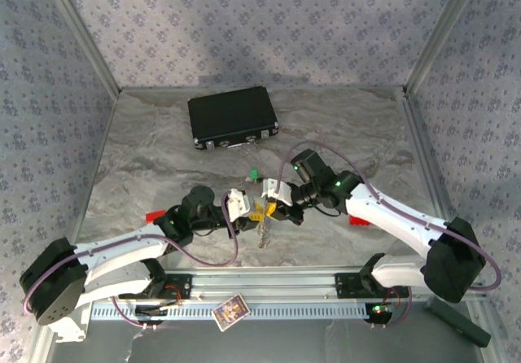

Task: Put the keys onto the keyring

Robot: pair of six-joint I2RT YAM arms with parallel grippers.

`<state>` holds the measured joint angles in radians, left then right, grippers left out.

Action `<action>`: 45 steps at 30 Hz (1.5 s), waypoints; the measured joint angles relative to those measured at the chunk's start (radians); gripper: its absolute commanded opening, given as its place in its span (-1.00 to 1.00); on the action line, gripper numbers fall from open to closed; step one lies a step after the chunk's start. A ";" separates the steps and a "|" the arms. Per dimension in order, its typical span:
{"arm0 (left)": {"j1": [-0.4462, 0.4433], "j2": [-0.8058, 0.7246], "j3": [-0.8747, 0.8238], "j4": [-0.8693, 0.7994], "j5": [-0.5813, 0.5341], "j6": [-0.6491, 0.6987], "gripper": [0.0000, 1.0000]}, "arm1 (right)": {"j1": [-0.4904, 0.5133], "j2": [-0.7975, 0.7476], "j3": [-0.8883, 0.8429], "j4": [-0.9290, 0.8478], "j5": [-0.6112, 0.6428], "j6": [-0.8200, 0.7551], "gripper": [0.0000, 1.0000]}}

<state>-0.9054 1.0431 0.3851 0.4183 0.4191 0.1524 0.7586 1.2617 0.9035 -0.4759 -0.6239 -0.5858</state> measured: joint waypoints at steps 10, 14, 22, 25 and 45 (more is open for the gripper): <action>0.002 0.037 0.021 -0.004 0.033 -0.002 -1.00 | 0.000 0.009 0.018 -0.036 0.019 -0.006 -0.81; 0.002 0.037 0.021 -0.004 0.046 0.000 -1.00 | -0.008 0.005 0.015 -0.031 0.018 0.019 -0.35; 0.002 0.054 0.019 0.050 0.040 -0.013 -1.00 | -0.057 -0.118 -0.110 0.093 -0.027 0.140 -0.36; 0.002 0.063 0.019 0.060 0.038 -0.015 -1.00 | -0.056 -0.136 -0.148 0.122 -0.017 0.176 -0.38; 0.002 0.072 0.019 0.083 0.038 -0.015 -1.00 | -0.050 -0.190 -0.175 0.154 0.045 0.231 -0.95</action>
<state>-0.9035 1.1156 0.4042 0.5011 0.4572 0.1375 0.7090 1.0714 0.7288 -0.3214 -0.5793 -0.3546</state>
